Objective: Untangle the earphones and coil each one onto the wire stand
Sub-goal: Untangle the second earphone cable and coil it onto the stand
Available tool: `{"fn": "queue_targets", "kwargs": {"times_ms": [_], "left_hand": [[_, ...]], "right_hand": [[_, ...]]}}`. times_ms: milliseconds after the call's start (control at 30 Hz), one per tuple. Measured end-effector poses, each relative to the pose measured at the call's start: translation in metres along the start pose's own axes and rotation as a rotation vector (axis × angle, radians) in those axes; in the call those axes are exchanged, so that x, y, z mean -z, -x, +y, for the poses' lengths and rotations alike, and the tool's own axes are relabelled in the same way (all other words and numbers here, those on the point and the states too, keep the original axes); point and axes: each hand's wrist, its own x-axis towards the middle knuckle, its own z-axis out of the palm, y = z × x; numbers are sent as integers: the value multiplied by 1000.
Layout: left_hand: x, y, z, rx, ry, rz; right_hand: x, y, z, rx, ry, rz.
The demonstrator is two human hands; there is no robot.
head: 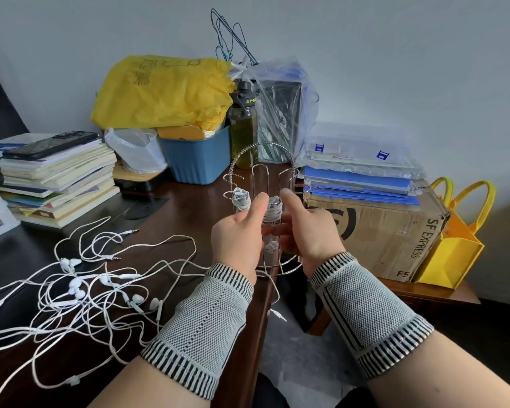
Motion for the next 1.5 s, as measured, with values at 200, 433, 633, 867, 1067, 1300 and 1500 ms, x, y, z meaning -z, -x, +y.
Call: {"fn": "queue_targets", "kwargs": {"times_ms": [200,433,633,867,1067,1300,1500], "left_hand": [[-3,3,6,11,48,-8],[-2,3,8,-6,154,-2],[-2,2,12,2,207,35],[-3,6,13,-3,176,83],[0,2,12,13,44,124],[14,-3,1,-48,-305,117],[21,4,-12,-197,-623,90]], "right_hand": [[1,1,-8,-85,-88,-73],[-4,2,-11,-77,-192,-87],[-5,4,-14,-54,-229,-115],[-4,5,-14,-47,-208,-117],[11,11,4,-142,-187,-89],[19,8,27,67,98,4],[8,7,40,273,246,-3]]}}
